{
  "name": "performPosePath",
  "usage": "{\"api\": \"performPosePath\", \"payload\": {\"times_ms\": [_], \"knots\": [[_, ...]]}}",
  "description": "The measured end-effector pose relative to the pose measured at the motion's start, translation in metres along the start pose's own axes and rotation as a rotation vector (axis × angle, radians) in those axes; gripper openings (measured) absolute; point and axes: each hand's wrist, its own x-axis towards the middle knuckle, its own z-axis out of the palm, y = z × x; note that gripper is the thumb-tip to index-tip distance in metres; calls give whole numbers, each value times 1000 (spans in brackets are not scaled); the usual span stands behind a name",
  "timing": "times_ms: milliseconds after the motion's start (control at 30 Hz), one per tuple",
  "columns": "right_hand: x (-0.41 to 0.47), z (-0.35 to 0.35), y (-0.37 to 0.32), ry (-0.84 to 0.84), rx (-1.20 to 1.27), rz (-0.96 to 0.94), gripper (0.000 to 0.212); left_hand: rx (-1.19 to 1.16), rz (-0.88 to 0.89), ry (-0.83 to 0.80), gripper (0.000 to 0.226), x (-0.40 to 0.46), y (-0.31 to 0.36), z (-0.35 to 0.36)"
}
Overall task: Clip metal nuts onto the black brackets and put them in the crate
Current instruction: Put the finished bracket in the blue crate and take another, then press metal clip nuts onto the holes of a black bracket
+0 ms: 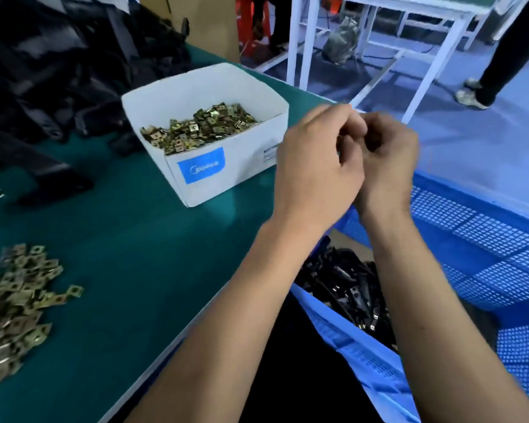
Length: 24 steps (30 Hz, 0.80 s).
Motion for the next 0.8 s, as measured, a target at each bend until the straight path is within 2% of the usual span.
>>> {"api": "performPosePath", "payload": {"times_ms": [133, 267, 367, 433, 467, 600, 667, 733, 800], "knots": [[-22, 59, -72, -193, -17, -135, 21, 14, -34, 241, 26, -1, -5, -80], [-75, 130, -118, -418, 41, -257, 22, 196, -3, 468, 18, -22, -25, -171], [-138, 187, -148, -654, 107, -251, 25, 286, -99, 617, 16, -56, -46, -244], [-172, 220, -156, -845, 52, -347, 29, 324, -163, 647, 16, -82, -59, -288], [-189, 239, -161, -983, -15, -436, 22, 387, -190, 664, 16, -99, -66, -313], [-240, 277, -180, -1288, -423, -793, 12, 808, -291, 722, 14, -157, -94, -398], [-259, 289, -182, -1357, -607, -1008, 32, 997, -382, 752, 21, -177, -108, -430], [-264, 298, -182, -1420, -615, -1062, 41, 1054, -538, 756, 38, -186, -122, -451], [-257, 305, -180, -1516, -519, -1011, 26, 980, -668, 744, 56, -188, -132, -462]]}}
